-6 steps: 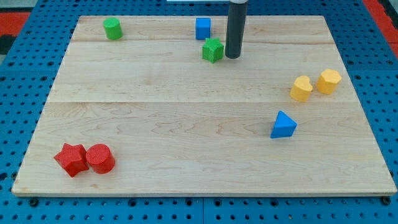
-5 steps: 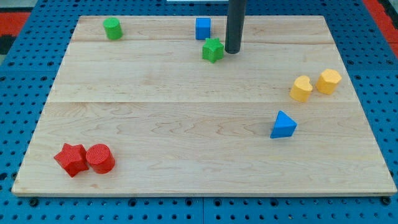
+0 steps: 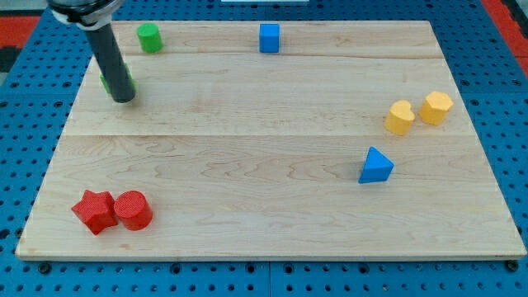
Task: Push the green star to the bottom left of the green circle
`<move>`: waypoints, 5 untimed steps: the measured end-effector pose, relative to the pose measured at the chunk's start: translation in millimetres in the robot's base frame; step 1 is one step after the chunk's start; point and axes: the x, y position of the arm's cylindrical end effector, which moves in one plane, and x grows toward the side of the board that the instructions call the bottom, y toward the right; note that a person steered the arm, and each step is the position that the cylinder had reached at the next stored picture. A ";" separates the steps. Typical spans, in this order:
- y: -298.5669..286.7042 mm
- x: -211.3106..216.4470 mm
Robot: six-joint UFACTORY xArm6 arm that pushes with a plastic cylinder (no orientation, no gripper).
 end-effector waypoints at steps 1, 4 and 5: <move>-4.2 -8.9; -17.8 -71.9; 16.7 -92.5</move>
